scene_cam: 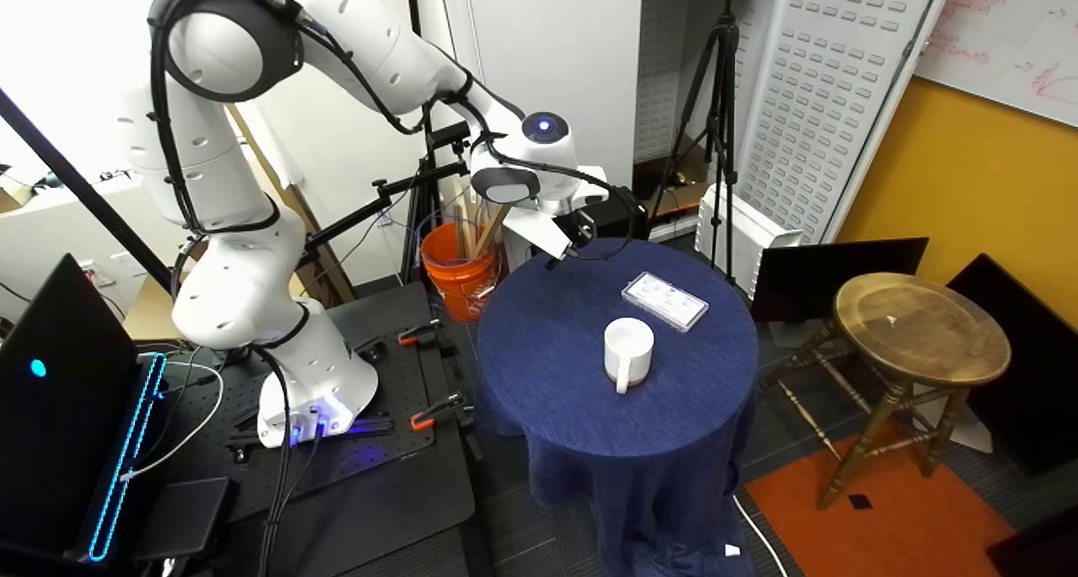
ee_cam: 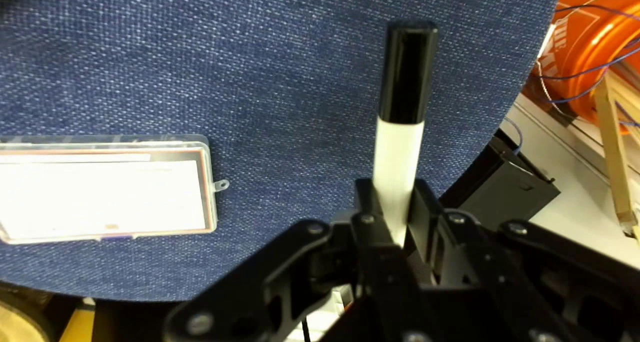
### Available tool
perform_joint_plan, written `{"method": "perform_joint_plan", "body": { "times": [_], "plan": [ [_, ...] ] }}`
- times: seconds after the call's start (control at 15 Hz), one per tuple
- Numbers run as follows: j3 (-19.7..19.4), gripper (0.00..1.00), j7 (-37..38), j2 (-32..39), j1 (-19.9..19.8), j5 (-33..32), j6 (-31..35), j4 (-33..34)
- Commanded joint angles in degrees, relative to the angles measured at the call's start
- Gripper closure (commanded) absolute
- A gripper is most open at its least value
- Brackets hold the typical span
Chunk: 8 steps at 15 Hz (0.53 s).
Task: Put the marker inside the mug cup
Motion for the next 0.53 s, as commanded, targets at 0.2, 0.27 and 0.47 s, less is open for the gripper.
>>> {"method": "perform_joint_plan", "body": {
  "times": [0.2,0.27,0.47],
  "plan": [
    [-4.89,0.8,-0.94,-0.62,4.82,1.59,-1.11,0.19],
    [-4.88,0.95,-0.94,-0.62,4.87,1.6,-1.11,0.19],
    [-7.2,0.95,-1.44,-1.49,6.73,1.2,-0.21,0.56]
  ]
}}
